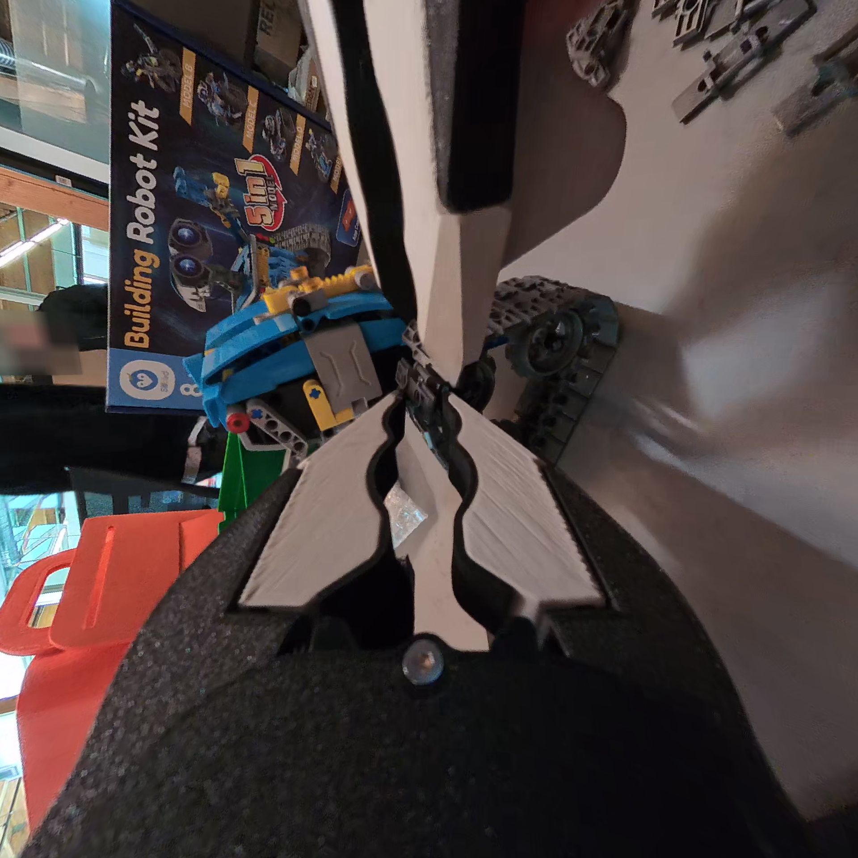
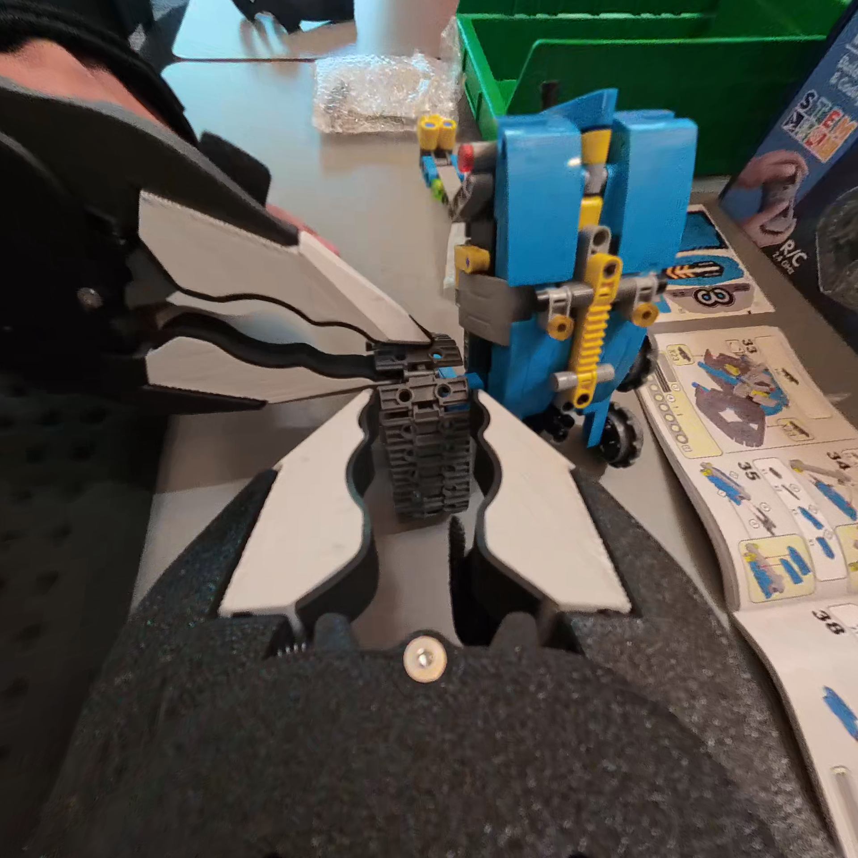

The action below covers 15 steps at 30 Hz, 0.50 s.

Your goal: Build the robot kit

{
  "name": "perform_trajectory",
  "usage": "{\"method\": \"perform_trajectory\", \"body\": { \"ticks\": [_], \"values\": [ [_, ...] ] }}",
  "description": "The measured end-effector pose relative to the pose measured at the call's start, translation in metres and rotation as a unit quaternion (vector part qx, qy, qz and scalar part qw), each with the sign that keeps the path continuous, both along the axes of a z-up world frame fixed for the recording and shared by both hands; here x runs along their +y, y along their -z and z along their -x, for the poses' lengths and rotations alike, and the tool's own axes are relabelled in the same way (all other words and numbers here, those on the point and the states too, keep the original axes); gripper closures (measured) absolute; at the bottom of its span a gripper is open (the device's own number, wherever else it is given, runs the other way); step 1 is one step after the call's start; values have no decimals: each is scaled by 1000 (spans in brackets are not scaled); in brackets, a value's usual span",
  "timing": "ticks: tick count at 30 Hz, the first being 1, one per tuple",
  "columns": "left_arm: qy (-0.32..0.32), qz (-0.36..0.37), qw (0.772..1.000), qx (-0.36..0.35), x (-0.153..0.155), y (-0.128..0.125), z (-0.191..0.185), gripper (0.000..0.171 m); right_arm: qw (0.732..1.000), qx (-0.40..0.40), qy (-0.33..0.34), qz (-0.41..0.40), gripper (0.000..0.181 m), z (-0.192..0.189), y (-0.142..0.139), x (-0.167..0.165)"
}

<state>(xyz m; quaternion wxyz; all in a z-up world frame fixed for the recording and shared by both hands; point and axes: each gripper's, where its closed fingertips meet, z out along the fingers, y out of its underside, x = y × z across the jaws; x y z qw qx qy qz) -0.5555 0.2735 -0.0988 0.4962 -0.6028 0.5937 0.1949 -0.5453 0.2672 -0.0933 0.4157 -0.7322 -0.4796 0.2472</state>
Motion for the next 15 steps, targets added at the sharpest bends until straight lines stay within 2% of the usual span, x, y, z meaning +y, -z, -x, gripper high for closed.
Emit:
{"method": "perform_trajectory", "body": {
  "ticks": [7,15],
  "values": [
    [7,-4,1000,-8,-2,0,1,158,988,110,11,104,143,3,-2,-2],
    [12,-14,1000,-10,-3,0,3,159,997,46,15,58,143,7,1,-2]
  ]
}}
